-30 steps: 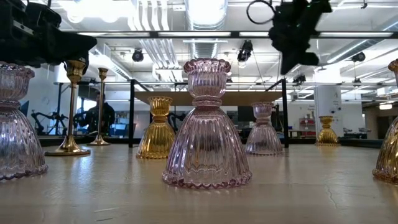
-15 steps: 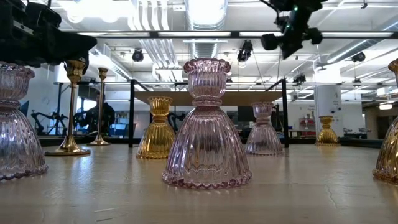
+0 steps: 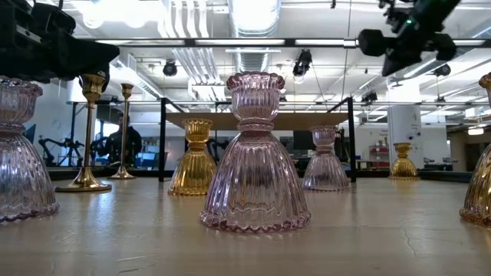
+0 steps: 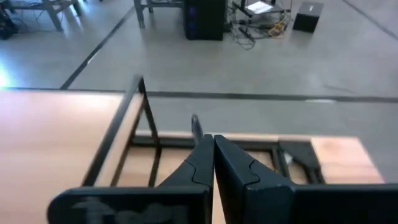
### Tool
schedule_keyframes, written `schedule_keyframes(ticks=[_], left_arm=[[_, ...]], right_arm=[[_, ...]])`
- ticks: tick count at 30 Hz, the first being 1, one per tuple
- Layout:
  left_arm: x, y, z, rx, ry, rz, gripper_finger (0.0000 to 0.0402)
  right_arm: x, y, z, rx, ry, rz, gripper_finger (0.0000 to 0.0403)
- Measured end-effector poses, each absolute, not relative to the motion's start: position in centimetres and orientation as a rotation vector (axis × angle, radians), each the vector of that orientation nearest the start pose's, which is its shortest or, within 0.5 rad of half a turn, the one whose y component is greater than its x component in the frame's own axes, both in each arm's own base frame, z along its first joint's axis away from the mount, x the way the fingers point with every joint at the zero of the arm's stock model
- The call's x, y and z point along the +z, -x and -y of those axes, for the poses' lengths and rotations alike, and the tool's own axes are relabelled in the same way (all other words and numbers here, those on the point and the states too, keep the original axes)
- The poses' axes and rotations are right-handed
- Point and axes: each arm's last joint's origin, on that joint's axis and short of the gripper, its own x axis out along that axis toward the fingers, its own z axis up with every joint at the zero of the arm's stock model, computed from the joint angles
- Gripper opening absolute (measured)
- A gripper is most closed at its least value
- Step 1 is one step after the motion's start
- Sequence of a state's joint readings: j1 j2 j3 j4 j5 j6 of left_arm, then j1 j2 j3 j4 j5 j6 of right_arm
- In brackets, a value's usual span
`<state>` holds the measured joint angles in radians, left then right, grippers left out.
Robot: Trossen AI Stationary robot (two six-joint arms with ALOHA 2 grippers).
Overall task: Pick & Place candle stick holders
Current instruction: Put the top yellow glass candle holder on the shelf
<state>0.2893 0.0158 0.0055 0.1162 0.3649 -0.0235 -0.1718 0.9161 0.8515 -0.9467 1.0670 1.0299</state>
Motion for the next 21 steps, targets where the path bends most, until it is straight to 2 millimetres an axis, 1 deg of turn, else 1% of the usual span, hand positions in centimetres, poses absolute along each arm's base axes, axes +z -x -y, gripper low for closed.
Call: schedule_keyframes(ticks=[2, 5, 7, 11, 15, 21], left_arm=[[17.5, -9.5, -1.7, -0.077, -0.011, 0.099, 0.0030], [17.5, -9.5, -1.7, -0.077, -0.011, 0.099, 0.0030], [17.5, -9.5, -1.7, -0.077, -0.011, 0.099, 0.0030], [17.5, -9.5, -1.7, -0.077, -0.011, 0.099, 0.0030], [17.5, -9.5, -1.7, -0.077, -0.010, 0.099, 0.0030], [17.5, -9.5, -1.7, -0.076, -0.010, 0.099, 0.0030]], right_arm=[[27.8, -14.4, 3.9, -1.428, -0.391, -0.280, 0.0008], [25.7, -14.9, 2.6, -1.411, -0.398, -0.292, 0.0008], [24.3, -15.2, 2.2, -1.428, -0.400, -0.308, 0.0008], [22.1, -15.8, 1.8, -1.483, -0.382, -0.346, 0.0008], [20.8, -16.0, 1.5, -1.538, -0.387, -0.369, 0.0008], [19.4, -16.6, 0.6, -1.519, -0.375, -0.446, 0.0008]])
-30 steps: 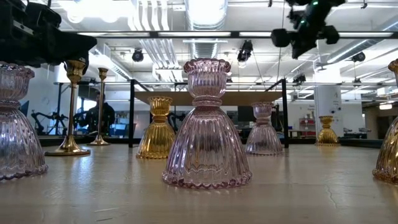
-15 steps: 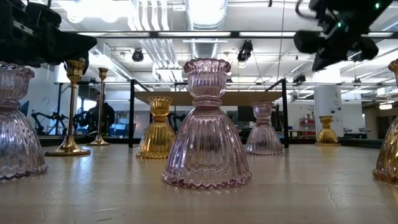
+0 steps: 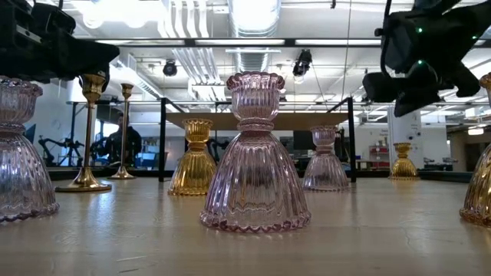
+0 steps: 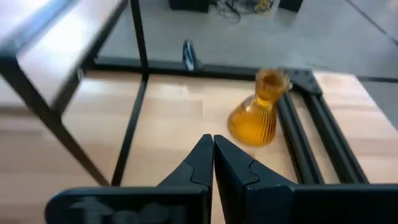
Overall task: Pick & Place candle stick holders
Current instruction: Put the top yellow glass candle holder on the shelf
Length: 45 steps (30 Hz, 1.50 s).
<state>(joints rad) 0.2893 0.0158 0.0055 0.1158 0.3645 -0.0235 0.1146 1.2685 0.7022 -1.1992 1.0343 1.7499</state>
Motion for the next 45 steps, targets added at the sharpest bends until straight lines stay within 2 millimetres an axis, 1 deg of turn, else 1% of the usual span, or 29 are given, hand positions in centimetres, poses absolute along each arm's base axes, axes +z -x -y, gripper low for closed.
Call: schedule_keyframes(ticks=[4, 10, 13, 18, 20, 27, 33, 36, 38, 42, 45], left_arm=[[17.5, -9.5, -1.7, -0.077, -0.010, 0.099, 0.0030], [17.5, -9.5, -1.7, -0.077, -0.010, 0.099, 0.0030], [17.5, -9.5, -1.7, -0.077, -0.010, 0.098, 0.0030], [17.5, -9.5, -1.7, -0.077, -0.010, 0.098, 0.0030], [17.5, -9.5, -1.7, -0.077, -0.010, 0.098, 0.0030], [17.5, -9.5, -1.7, -0.077, -0.010, 0.098, 0.0030], [17.5, -9.5, -1.7, -0.077, -0.010, 0.098, 0.0030], [17.5, -9.5, -1.7, -0.076, -0.010, 0.098, 0.0030], [17.5, -9.5, -1.7, -0.076, -0.010, 0.098, 0.0030], [17.5, -9.5, -1.7, -0.077, -0.010, 0.098, 0.0030], [17.5, -9.5, -1.7, -0.077, -0.010, 0.098, 0.0030]], right_arm=[[17.9, -16.6, 0.1, -1.535, -0.394, -0.474, 0.0008], [14.6, -15.9, 0.1, -1.633, -0.498, -0.342, 0.0008], [13.5, -15.8, 0.2, -1.627, -0.472, -0.308, 0.0008], [12.5, -15.8, 0.3, -1.592, -0.280, -0.374, 0.0008], [12.2, -15.7, 0.4, -1.586, -0.229, -0.390, 0.0008], [11.1, -15.4, 1.2, -1.642, -0.158, -0.419, 0.0008], [11.1, -14.9, 2.2, -1.703, -0.169, -0.423, 0.0010], [11.6, -14.6, 2.6, -1.720, -0.207, -0.400, 0.0025], [12.0, -14.3, 2.7, -1.720, -0.225, -0.388, 0.0043], [12.4, -13.6, 2.9, -1.695, -0.191, -0.331, 0.0094], [12.1, -12.9, 3.2, -1.696, -0.161, -0.290, 0.0133]])
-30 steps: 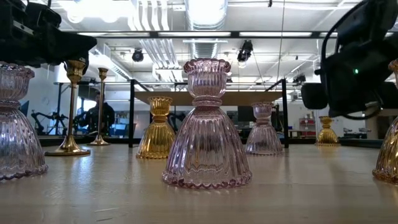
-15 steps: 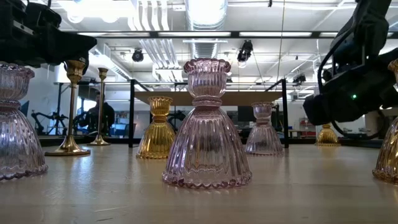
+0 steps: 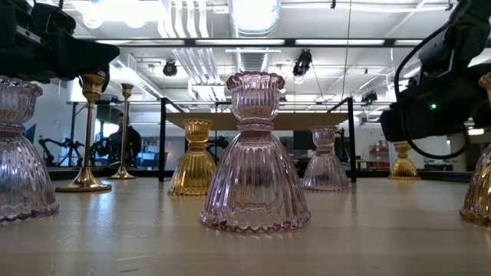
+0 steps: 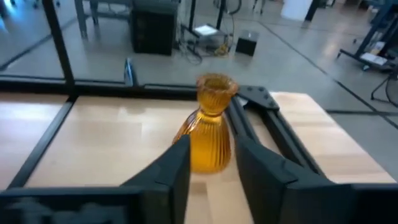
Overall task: Pick & Place candle stick holders
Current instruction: Put the top yellow glass candle holder on the shelf
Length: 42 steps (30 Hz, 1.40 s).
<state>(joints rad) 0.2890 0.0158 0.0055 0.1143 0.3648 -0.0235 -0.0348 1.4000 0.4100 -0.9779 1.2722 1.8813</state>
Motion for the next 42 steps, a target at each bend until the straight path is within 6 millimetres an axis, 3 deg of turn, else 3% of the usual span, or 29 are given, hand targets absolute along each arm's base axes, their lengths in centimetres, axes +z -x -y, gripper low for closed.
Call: schedule_keyframes(ticks=[7, 16, 28, 34, 42], left_arm=[[17.5, -9.5, -1.7, -0.077, -0.010, 0.097, 0.0030], [17.5, -9.5, -1.7, -0.076, -0.010, 0.097, 0.0030], [17.5, -9.5, -1.7, -0.076, -0.010, 0.096, 0.0030], [17.5, -9.5, -1.7, -0.076, -0.009, 0.096, 0.0030], [17.5, -9.5, -1.7, -0.077, -0.009, 0.095, 0.0030]], right_arm=[[10.2, -12.4, 4.0, -1.709, -0.138, -0.184, 0.0199], [9.4, -12.7, 4.8, -1.728, 0.007, -0.279, 0.0239], [9.3, -12.6, 6.2, -1.837, -0.090, -0.279, 0.0269], [9.4, -12.6, 6.3, -1.852, -0.157, -0.220, 0.0265], [9.9, -14.2, 6.8, -1.770, -0.232, -0.432, 0.0262]])
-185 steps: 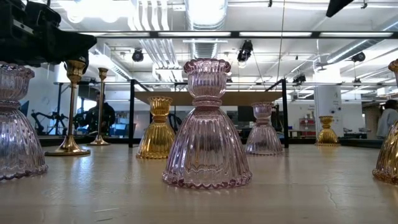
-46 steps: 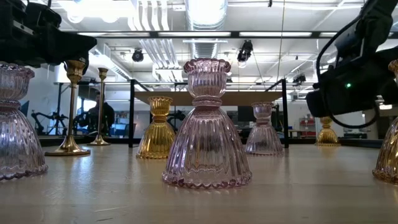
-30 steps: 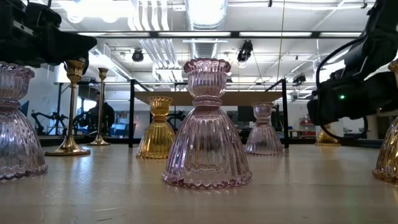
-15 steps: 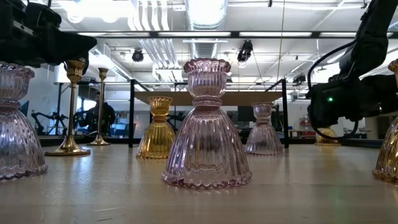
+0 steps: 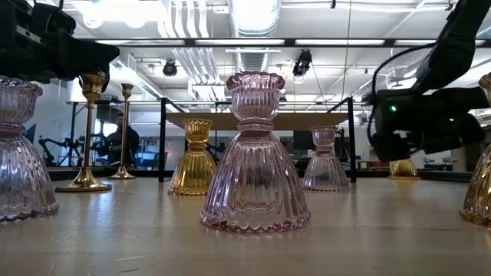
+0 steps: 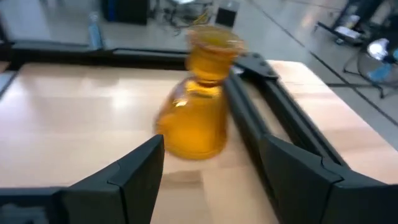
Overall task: Pick & Place candle stick holders
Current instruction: Put the top yellow glass candle holder on the shelf
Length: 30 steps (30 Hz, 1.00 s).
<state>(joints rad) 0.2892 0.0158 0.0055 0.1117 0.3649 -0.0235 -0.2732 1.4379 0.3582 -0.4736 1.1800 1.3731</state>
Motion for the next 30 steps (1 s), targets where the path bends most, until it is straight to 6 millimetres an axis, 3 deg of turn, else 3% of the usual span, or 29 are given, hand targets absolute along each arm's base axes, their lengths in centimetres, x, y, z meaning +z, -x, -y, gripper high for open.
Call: schedule_keyframes(ticks=[5, 10, 20, 25, 30], left_arm=[[17.5, -9.5, -1.7, -0.076, -0.009, 0.094, 0.0030], [17.5, -9.5, -1.7, -0.077, -0.009, 0.094, 0.0030], [17.5, -9.5, -1.7, -0.077, -0.009, 0.094, 0.0030], [17.5, -9.5, -1.7, -0.077, -0.009, 0.094, 0.0030], [17.5, -9.5, -1.7, -0.077, -0.009, 0.094, 0.0030]], right_arm=[[10.4, -14.8, 7.4, -1.768, -0.183, -0.450, 0.0279], [10.5, -14.3, 7.7, -1.837, -0.153, -0.311, 0.0290], [10.5, -13.9, 8.4, -1.902, -0.190, -0.217, 0.0280], [10.5, -14.8, 9.6, -1.874, -0.249, -0.249, 0.0277], [10.8, -15.0, 11.0, -1.884, -0.183, -0.316, 0.0279]])
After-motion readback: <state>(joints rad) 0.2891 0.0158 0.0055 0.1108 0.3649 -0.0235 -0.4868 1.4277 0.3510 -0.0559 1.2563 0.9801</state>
